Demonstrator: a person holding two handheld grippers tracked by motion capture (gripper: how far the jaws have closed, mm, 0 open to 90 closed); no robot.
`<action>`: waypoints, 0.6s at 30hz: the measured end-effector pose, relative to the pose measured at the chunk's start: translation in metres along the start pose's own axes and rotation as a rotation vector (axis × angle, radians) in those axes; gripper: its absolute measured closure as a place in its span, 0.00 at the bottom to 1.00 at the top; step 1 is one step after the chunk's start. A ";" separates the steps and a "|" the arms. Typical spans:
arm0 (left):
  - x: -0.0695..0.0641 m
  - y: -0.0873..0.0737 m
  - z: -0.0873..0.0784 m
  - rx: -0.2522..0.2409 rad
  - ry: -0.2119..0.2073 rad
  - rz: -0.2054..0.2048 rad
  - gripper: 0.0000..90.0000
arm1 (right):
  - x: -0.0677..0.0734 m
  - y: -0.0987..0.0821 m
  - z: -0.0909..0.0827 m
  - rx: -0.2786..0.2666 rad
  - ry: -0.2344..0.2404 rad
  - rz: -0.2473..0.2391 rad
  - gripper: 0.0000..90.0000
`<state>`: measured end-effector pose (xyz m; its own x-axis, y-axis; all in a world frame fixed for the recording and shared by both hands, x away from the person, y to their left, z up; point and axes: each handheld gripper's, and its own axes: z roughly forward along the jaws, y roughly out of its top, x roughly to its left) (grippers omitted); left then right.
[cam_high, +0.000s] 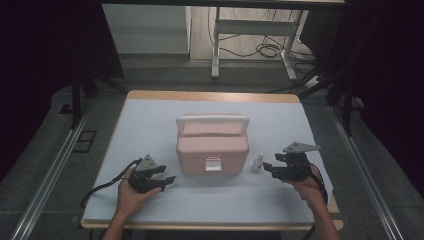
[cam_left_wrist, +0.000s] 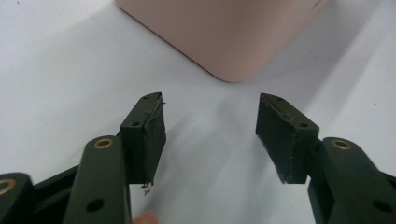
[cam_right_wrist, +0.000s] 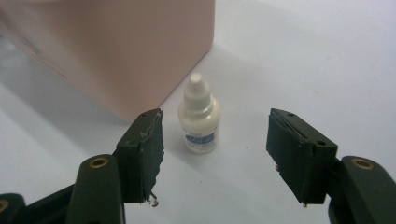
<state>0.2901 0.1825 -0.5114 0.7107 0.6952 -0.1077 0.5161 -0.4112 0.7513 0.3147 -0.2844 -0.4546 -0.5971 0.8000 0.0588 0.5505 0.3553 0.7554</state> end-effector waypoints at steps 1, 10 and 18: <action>0.000 0.000 0.000 -0.001 0.000 0.001 0.48 | 0.000 -0.002 0.000 -0.002 0.000 0.002 0.41; 0.000 0.001 -0.002 -0.012 0.006 0.003 0.47 | 0.013 -0.031 0.008 -0.037 0.032 0.026 0.44; 0.000 0.002 -0.003 -0.016 0.011 0.003 0.47 | 0.023 -0.046 0.020 -0.009 0.063 0.011 0.45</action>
<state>0.2897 0.1837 -0.5080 0.7073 0.7001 -0.0982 0.5060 -0.4043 0.7619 0.2873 -0.2726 -0.5005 -0.6271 0.7714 0.1079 0.5522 0.3425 0.7601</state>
